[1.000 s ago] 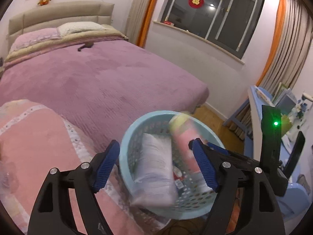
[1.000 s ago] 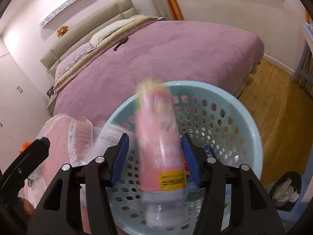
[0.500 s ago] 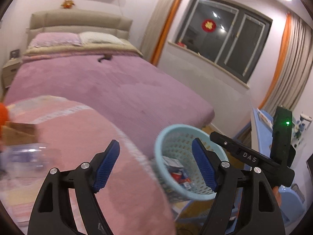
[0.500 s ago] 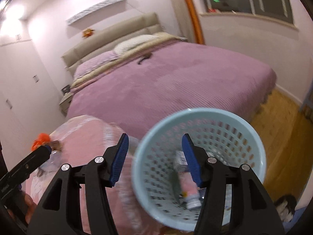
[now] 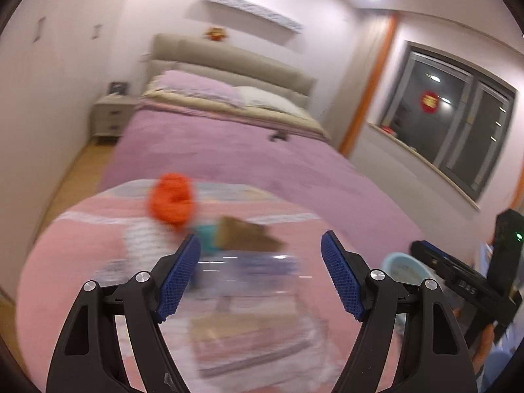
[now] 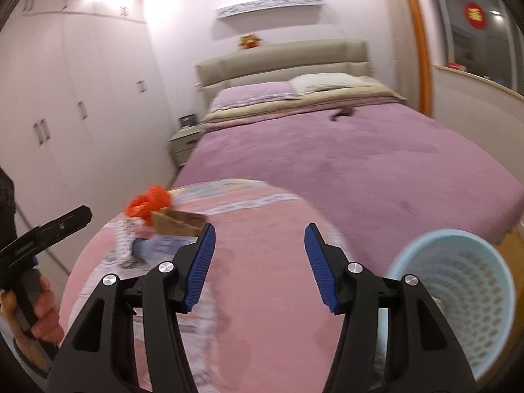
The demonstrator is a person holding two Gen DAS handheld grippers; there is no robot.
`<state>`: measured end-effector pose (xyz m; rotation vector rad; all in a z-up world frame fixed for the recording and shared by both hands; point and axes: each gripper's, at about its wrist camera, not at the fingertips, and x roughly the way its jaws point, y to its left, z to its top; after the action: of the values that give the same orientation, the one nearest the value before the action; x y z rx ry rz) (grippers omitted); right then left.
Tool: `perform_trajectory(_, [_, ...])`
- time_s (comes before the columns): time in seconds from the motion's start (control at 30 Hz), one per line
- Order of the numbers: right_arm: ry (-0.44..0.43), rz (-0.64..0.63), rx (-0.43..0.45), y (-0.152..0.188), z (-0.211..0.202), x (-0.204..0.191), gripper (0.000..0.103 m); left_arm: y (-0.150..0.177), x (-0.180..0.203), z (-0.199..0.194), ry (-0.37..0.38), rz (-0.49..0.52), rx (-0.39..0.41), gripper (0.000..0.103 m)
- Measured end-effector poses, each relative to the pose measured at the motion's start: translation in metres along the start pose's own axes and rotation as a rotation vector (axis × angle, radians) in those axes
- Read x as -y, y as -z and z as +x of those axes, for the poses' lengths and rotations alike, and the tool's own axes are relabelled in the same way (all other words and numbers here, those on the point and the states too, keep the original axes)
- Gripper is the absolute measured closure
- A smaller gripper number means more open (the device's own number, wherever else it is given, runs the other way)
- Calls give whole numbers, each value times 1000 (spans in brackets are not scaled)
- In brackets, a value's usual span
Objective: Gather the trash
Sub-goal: 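Grasp the polka-dot tissue box with the left tool while the right grasps the cardboard piece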
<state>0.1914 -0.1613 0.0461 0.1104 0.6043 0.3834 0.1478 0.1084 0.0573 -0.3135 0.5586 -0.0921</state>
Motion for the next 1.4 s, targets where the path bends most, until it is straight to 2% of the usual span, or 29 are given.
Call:
perform_trajectory(0.1, [-33,-46,-17,-2,25,-24,50,-4,-38,3,-71,-38,-9,29])
perform_trajectory(0.2, [-44,-107,-40,1,57,-47,50,-3,-69,20,-115,-63,-62,28])
perform_trajectory(0.3, [-50,-139,-52,2,81,-61,50,-3,-87,41,-92,-106,-110,25])
perform_trajectory(0.37, [-51,-154,-71,4,98,-65,50,-1,-98,56,-103,-128,-133,23])
perform_trajectory(0.43, [-86,-132,-96,6,107,-66,50,0,-105,68,-97,-149,-162,23])
perform_trajectory(0.63, [-148,-66,-151,2,130,-57,50,11,-108,79,-88,-153,-175,25])
perform_trajectory(0.7, [-154,-65,-176,2,137,-56,50,14,-105,82,-106,-137,-180,30])
perform_trajectory(0.83, [-171,-79,-235,7,148,-58,50,21,-99,90,-142,-94,-218,59])
perform_trajectory(0.97, [-223,-62,-278,12,143,-58,49,23,-94,78,-118,-79,-191,68])
perform_trajectory(1.03, [-244,-59,-299,16,137,-58,49,23,-93,68,-96,-80,-169,70])
perform_trajectory(1.17, [-289,-64,-344,23,125,-64,49,22,-94,61,-105,-84,-134,72])
perform_trajectory(1.27, [-345,-121,-383,28,112,-76,49,19,-100,54,-96,-110,-102,72])
perform_trajectory(1.33, [-327,-172,-344,25,100,-86,49,18,-105,50,-100,-127,-78,72])
perform_trajectory(1.4, [-280,-207,-278,16,93,-92,44,16,-110,48,-103,-145,-61,72])
